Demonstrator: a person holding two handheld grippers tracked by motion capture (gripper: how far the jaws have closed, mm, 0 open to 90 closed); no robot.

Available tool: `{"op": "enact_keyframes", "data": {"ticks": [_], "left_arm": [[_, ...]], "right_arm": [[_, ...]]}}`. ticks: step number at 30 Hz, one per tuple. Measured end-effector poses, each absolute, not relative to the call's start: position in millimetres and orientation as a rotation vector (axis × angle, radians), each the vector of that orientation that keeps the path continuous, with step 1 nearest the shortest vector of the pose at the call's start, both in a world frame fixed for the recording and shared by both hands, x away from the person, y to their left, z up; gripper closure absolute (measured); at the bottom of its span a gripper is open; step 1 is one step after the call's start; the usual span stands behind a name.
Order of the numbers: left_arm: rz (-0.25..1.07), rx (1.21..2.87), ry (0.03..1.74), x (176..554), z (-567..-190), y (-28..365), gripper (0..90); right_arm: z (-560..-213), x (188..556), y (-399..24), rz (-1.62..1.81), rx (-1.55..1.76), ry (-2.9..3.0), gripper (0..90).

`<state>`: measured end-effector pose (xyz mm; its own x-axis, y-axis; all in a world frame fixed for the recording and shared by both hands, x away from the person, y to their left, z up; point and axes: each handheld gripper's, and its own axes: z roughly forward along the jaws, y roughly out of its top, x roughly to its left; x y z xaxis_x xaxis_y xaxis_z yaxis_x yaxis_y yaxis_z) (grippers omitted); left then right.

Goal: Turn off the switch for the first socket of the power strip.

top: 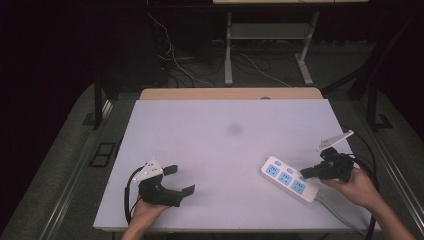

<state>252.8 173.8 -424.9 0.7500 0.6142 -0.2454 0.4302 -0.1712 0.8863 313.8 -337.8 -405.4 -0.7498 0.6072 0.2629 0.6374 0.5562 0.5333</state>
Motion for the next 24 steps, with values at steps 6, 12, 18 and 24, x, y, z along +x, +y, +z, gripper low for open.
{"op": "enact_keyframes", "data": {"ticks": [6, 12, 18, 24], "left_arm": [[0.200, 1.807, 0.814, 252.8, -425.2, 173.3, 0.7], [0.202, 1.812, 0.811, 252.7, -425.2, 173.0, 0.9], [0.201, 1.811, 0.811, 252.7, -425.4, 172.9, 1.0], [0.201, 1.812, 0.809, 252.5, -425.4, 172.5, 1.0]], "right_arm": [[-411.6, 312.5, -338.5, -0.964, -1.098, -2.718, 89.7], [-413.3, 311.7, -339.1, -0.989, -1.096, -2.707, 89.8], [-413.6, 309.5, -338.7, -0.998, -1.093, -2.724, 90.0], [-415.7, 310.3, -341.8, -1.023, -1.094, -2.694, 90.0]]}}
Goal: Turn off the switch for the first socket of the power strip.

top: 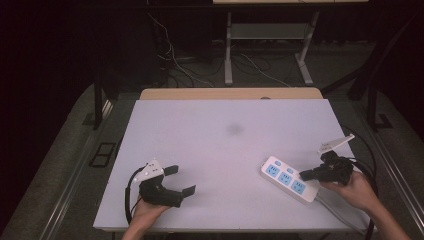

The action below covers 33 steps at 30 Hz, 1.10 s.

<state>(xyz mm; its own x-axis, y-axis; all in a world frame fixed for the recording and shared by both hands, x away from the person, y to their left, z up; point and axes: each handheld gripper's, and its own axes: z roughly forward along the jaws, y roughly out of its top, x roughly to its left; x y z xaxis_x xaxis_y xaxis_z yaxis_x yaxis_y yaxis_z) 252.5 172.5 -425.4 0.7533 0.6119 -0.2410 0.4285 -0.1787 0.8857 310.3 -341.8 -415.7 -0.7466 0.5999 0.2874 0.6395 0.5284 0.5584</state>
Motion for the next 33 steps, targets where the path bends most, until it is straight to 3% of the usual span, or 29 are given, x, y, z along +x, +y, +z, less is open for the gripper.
{"op": "enact_keyframes", "data": {"ticks": [33], "left_arm": [[0.198, 1.821, 0.808, 254.1, -426.4, 172.8, 1.1]], "right_arm": [[-417.9, 308.3, -343.1, -1.045, -1.100, -2.693, 90.0]]}}
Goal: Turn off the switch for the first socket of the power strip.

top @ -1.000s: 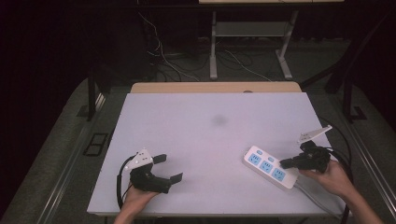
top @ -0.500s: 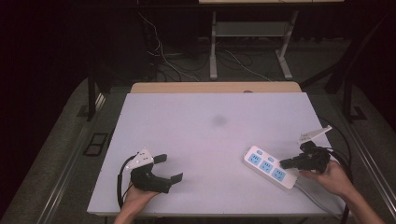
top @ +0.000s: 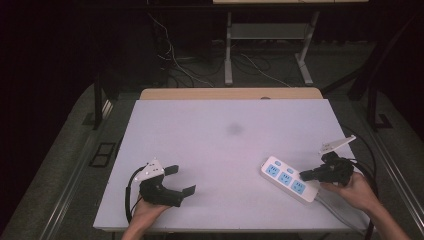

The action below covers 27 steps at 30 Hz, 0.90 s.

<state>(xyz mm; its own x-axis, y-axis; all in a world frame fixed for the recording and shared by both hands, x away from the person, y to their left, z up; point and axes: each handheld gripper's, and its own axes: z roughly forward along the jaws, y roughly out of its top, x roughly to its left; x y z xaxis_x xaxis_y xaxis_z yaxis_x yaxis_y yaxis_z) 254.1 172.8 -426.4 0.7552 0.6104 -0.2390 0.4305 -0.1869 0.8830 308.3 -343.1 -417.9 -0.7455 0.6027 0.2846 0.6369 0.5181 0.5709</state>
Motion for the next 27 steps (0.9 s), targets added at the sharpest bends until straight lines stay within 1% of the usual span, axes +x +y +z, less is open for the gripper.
{"op": "enact_keyframes", "data": {"ticks": [10, 27], "left_arm": [[0.197, 1.818, 0.808, 254, -426, 173, 1.3], [0.189, 1.822, 0.805, 254, -426, 172, 1.2]], "right_arm": [[-412, 307, -342, -1.027, -1.078, -2.724, 90.0], [-379, 296, -341, -1.090, -1.047, -2.735, 90.0]]}}
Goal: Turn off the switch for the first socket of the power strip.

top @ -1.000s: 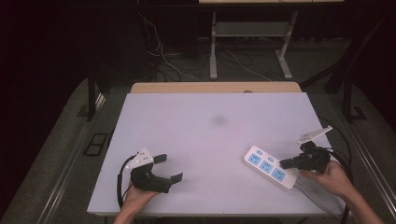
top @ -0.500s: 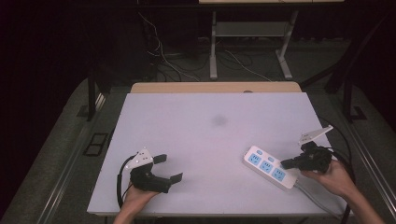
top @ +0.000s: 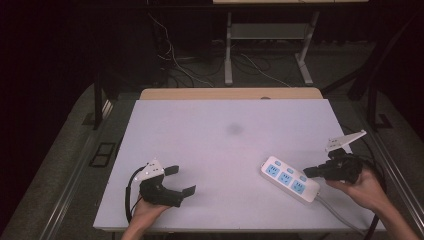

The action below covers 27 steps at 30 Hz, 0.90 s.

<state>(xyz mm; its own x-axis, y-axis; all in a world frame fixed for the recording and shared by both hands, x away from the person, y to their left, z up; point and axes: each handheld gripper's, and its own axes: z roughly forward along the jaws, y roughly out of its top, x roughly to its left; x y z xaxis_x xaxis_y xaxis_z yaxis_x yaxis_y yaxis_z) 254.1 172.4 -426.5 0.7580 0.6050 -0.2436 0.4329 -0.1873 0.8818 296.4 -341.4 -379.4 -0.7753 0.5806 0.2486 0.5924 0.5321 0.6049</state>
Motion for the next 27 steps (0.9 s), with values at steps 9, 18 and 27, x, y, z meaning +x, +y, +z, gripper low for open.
{"op": "enact_keyframes", "data": {"ticks": [9, 18, 27], "left_arm": [[0.189, 1.818, 0.804, 254, -426, 173, 1.2], [0.191, 1.818, 0.800, 253, -425, 173, 1.3], [0.189, 1.810, 0.799, 253, -425, 173, 1.4]], "right_arm": [[-369, 291, -340, -1.136, -1.075, -2.715, 90.0], [-361, 288, -335, -1.236, -1.115, -2.659, 87.0], [-363, 281, -324, -1.364, -1.210, -2.623, 54.6]]}}
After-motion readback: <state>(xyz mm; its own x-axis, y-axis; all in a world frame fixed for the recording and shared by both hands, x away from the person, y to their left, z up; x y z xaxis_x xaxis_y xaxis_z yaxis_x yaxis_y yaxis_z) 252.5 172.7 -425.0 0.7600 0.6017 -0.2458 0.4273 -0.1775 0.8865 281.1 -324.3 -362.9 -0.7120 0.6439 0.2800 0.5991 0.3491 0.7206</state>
